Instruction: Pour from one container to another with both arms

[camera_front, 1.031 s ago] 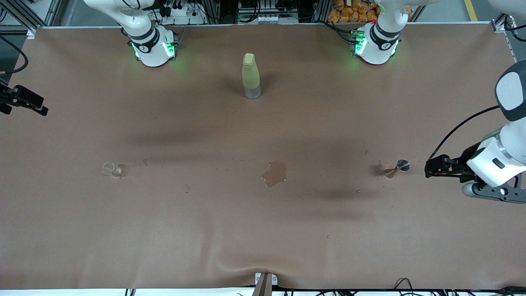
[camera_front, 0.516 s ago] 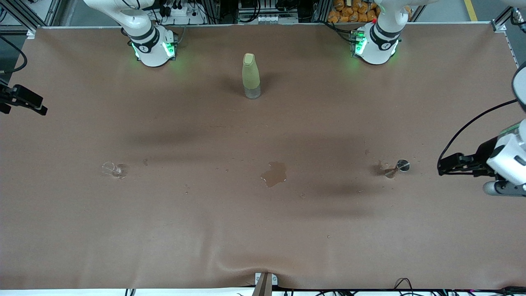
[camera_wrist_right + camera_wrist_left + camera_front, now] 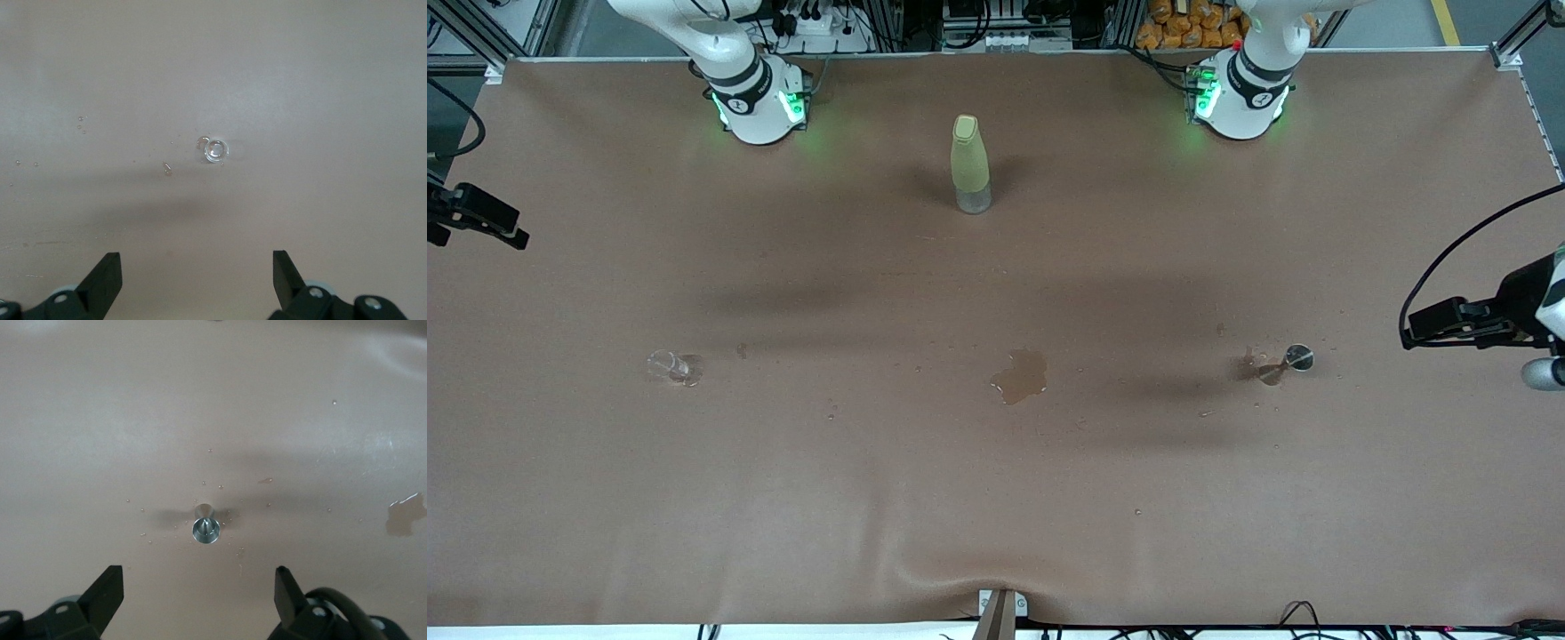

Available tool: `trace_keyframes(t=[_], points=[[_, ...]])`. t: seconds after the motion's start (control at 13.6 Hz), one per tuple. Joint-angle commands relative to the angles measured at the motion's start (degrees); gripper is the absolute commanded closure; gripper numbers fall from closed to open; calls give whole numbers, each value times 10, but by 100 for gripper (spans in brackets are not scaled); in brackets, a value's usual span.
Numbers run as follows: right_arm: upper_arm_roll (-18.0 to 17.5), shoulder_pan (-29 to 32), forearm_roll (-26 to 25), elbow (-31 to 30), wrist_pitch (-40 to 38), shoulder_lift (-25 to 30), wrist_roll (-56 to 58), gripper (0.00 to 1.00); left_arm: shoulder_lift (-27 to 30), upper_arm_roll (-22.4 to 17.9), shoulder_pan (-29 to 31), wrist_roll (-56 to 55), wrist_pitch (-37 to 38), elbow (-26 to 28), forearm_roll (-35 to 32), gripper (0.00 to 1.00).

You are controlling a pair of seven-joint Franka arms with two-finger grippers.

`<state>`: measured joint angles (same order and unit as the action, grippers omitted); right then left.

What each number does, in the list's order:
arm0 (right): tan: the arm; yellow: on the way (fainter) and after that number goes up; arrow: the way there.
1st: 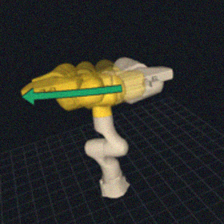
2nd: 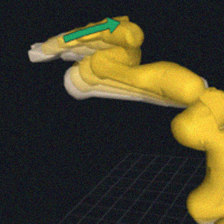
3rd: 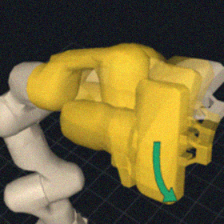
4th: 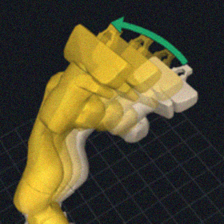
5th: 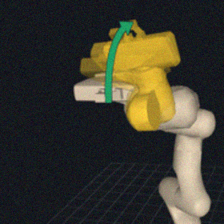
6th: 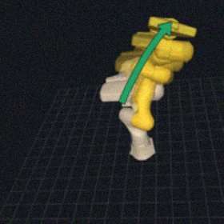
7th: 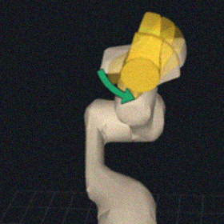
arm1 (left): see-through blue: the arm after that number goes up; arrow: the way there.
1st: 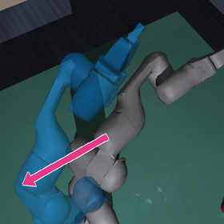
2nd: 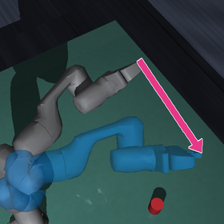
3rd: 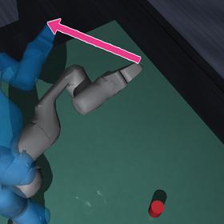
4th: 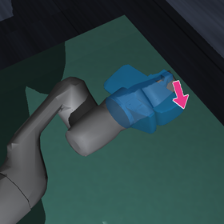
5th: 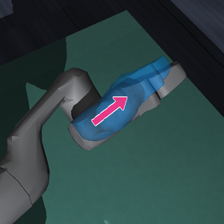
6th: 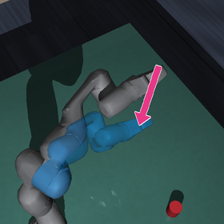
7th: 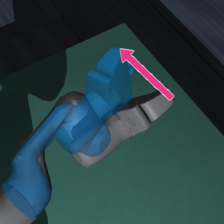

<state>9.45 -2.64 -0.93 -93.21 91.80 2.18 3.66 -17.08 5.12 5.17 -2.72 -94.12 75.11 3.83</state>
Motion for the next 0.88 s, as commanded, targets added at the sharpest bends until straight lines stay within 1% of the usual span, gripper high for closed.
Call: trace_keyframes(t=[0.0, 0.07, 0.15, 0.22, 0.37, 0.66, 0.81], points=[[7, -10, -4, -1, -4, 1, -11, 0, 41, 0, -11, -36, -3, 35, 5, 0], [7, -11, -4, 0, -6, 2, -11, 0, 47, -6, -28, -36, -4, 44, 2, 0], [6, -11, -4, 0, -7, 3, -12, 0, 59, -24, -43, -36, -5, 57, 1, 0], [6, -11, -4, 0, -7, 4, -11, 0, 77, -35, -56, -36, -17, 82, 2, 0], [8, -2, -4, 0, -6, 4, -8, 0, 106, -37, -59, -33, -69, 143, 1, 0], [7, 14, -3, 1, -6, 2, -8, 0, 93, -34, -47, -18, -74, 137, -1, 0], [4, 8, -3, 0, -7, 2, -8, 0, 92, -33, -48, -18, -74, 136, -1, 0]])
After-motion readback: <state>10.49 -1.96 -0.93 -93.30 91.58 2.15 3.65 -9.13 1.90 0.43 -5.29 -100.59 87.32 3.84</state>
